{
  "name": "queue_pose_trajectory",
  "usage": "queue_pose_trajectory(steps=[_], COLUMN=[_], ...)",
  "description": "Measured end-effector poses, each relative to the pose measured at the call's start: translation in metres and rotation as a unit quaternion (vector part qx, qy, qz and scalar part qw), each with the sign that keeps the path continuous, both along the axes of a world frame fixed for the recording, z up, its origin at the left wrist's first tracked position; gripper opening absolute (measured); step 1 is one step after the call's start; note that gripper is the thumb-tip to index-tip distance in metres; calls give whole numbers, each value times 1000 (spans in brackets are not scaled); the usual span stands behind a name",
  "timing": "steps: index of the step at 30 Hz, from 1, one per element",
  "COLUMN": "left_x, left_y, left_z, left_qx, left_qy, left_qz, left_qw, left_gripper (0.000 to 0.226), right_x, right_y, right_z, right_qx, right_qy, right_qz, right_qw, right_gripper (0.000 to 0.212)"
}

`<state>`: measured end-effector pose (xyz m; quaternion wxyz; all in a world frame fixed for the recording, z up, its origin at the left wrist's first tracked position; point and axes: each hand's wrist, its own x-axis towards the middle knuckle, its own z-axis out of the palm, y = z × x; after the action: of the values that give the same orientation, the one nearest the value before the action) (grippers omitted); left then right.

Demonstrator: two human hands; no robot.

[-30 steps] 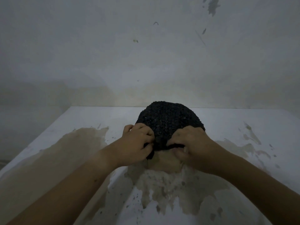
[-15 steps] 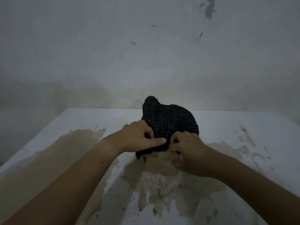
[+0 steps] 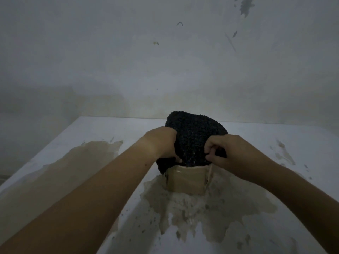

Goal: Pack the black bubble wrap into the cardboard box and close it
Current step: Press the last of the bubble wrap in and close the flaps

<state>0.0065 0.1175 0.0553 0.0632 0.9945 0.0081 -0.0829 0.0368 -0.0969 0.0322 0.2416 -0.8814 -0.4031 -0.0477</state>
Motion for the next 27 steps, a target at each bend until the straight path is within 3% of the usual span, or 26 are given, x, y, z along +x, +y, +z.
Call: queue_pose_trajectory(steps=[5, 7, 12, 15, 17, 19, 22, 24, 27], left_x=[-13, -14, -11, -10, -10, -9, -9, -10, -12], left_y=[18, 18, 19, 18, 18, 19, 22, 23, 23], left_z=[-12, -16, -18, -19, -20, -21, -22, -24, -27], left_qx=[-163, -178, -185, -181, -183, -190, -223, -249, -266], left_qy=[-2, -13, -6, 4, 11, 15, 27, 30, 15], left_qz=[53, 63, 71, 87, 105, 121, 135, 135, 125], left_qw=[985, 982, 980, 980, 977, 974, 965, 958, 956], left_gripper=[48, 49, 46, 51, 66, 81, 90, 91, 87], right_x=[-6, -13, -30, -25, -19, -17, -11, -7, -6], right_y=[7, 8, 13, 17, 17, 12, -6, -17, -21], right_z=[1, 5, -3, -10, -8, -5, -3, -6, -12], right_qx=[-60, -112, -266, -295, -287, -220, -63, -64, -78], right_qy=[-26, -81, -140, -133, -95, -45, -113, -144, -75], right_qz=[0, 17, -6, -18, -14, 2, -55, -113, -83], right_qw=[998, 990, 954, 946, 953, 974, 990, 981, 991], right_gripper=[11, 13, 68, 80, 81, 76, 54, 40, 42])
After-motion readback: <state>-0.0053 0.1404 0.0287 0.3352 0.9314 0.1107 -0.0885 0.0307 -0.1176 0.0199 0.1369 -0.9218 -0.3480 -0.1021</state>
